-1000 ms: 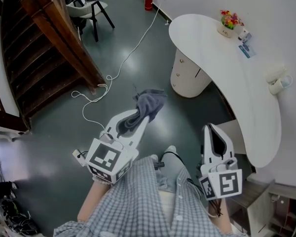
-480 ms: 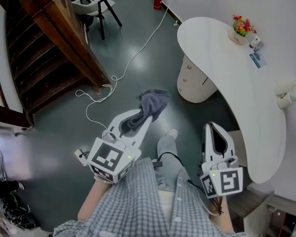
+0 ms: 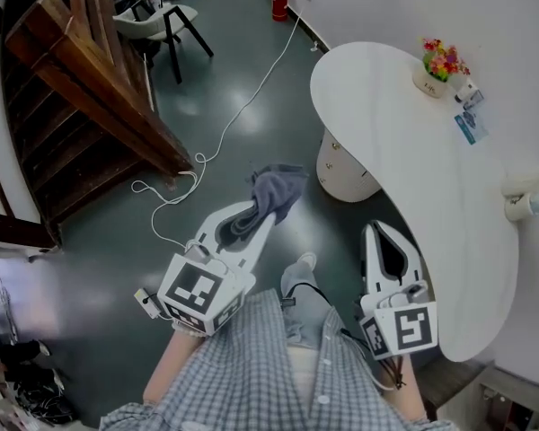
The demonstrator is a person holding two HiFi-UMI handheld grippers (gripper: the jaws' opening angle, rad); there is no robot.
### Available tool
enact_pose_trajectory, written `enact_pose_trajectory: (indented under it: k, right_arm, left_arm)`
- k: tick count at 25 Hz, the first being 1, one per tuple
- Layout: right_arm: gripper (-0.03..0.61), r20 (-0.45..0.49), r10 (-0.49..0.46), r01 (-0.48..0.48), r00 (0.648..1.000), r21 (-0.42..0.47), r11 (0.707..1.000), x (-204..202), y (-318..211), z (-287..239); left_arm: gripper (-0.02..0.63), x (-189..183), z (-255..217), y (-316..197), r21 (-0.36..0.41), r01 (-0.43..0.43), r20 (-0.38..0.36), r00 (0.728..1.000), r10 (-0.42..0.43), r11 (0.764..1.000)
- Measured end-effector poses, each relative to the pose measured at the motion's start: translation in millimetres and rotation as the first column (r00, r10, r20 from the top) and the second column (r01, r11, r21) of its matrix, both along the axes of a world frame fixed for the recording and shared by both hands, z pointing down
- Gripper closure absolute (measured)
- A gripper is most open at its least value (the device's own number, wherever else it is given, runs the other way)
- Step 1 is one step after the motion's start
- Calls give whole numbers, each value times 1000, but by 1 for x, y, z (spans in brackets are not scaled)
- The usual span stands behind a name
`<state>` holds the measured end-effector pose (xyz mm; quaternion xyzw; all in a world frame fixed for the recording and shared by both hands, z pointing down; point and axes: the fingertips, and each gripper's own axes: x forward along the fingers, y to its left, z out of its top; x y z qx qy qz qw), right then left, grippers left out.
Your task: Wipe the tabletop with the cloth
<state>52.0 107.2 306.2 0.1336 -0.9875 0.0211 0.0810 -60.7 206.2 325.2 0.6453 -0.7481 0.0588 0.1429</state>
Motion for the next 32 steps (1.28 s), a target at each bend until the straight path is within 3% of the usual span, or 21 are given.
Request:
enact_pose_trajectory:
  k: [9, 18, 32]
  right_arm:
    - [569, 3, 53, -53, 999, -4, 999, -23, -87, 0]
    - [569, 14, 141, -141, 990, -21, 990, -15, -146, 3]
    - [569, 7, 270, -270, 963, -34, 962, 10, -169, 13]
  left_arm:
    - [557, -25, -1, -98, -11, -76, 4, 997, 76, 997]
    - [557, -22, 2, -169, -41, -196, 24, 980, 197, 980]
    - [557, 2, 25, -232, -56, -360, -2, 933, 360, 931]
